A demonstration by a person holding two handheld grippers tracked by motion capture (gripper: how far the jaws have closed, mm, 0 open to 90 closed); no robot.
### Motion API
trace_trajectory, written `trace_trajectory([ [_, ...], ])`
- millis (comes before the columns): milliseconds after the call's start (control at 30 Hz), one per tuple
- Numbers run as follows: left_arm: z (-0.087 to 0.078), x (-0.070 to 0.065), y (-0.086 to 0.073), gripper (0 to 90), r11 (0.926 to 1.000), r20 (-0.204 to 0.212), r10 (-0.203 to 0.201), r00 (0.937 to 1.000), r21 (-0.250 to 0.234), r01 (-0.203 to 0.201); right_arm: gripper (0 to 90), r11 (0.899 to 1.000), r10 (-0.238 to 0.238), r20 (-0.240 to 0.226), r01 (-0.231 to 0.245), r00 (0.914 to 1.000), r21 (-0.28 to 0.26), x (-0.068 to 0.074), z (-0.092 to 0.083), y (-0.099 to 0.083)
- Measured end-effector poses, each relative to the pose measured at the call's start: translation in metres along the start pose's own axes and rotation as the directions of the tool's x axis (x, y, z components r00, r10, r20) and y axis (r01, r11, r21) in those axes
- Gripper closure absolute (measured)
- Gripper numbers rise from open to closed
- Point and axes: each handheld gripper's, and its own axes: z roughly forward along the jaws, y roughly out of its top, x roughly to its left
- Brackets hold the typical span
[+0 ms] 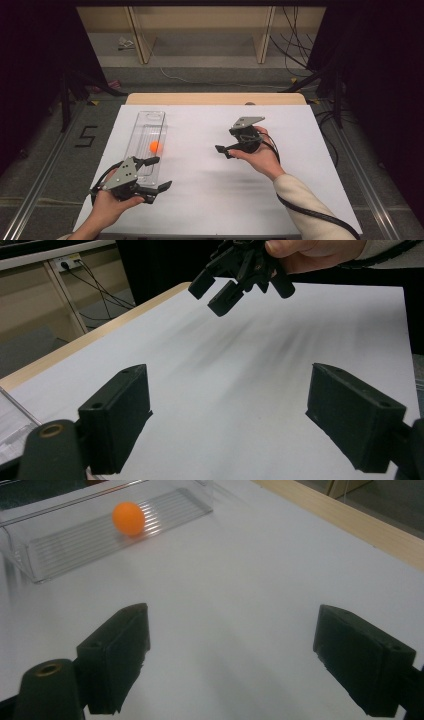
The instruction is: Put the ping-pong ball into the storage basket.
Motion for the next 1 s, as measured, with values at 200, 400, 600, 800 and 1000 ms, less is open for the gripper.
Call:
trace_trajectory([
  [200, 0.0, 0.0, 0.0, 17.0, 1.0, 0.0, 0.001, 1.0, 0.001, -0.001, 16.1, 1.0, 0.005, 0.01, -0.005, 0.9999, -0.008, -0.002, -0.009, -0.005],
  [400, 0.0, 0.0, 0.0, 17.0, 1.0, -0.001, 0.0, 1.0, 0.001, 0.0, 16.1, 1.0, 0.016, 0.02, -0.016, 0.9997, -0.016, -0.005, -0.018, -0.011],
  [600, 0.0, 0.0, 0.0, 17.0, 1.0, -0.001, 0.0, 1.0, 0.0, 0.0, 16.0, 1.0, 0.023, 0.026, -0.023, 0.9994, -0.017, -0.006, -0.026, -0.017],
  [800, 0.0, 0.0, 0.0, 17.0, 1.0, -0.001, 0.0, 1.0, 0.001, 0.0, 16.1, 0.999, 0.03, 0.036, -0.029, 0.9989, -0.018, -0.008, -0.034, -0.023],
  [1000, 0.0, 0.0, 0.0, 17.0, 1.0, -0.002, -0.001, 1.0, 0.002, 0.001, 16.1, 0.999, 0.042, 0.045, -0.041, 0.9981, -0.02, -0.01, -0.042, -0.03],
])
